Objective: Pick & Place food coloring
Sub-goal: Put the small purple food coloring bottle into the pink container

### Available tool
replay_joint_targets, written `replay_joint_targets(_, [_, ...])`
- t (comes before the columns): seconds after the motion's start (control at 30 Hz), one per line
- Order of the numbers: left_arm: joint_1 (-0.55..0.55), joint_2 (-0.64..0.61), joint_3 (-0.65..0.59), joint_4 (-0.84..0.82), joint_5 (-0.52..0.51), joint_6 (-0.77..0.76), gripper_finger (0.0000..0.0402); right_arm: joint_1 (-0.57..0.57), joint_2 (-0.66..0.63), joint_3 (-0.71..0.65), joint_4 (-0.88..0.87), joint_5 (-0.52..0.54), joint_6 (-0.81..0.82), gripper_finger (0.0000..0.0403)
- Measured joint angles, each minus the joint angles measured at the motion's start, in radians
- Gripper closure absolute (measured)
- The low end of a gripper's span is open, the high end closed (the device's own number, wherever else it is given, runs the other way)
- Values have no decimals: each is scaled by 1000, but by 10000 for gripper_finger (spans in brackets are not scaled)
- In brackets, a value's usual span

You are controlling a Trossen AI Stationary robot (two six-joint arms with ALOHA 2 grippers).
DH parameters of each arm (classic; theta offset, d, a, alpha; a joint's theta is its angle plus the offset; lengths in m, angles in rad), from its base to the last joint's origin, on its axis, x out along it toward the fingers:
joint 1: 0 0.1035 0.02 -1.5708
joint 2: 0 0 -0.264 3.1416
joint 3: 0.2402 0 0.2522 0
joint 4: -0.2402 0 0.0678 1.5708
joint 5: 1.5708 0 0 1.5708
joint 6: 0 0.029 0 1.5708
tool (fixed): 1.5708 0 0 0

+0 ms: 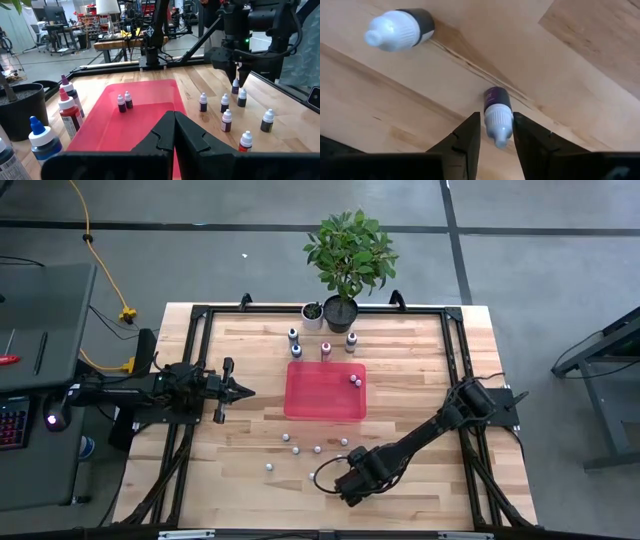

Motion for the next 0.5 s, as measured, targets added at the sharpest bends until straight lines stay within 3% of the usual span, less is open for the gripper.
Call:
replay_joint_targets(0.23, [0,0,0,0,0,0,401,0,0,0,-1,9,-17,348])
replay_joint_targets(0.5, [0,0,0,0,0,0,401,0,0,0,-2,24,-22,341])
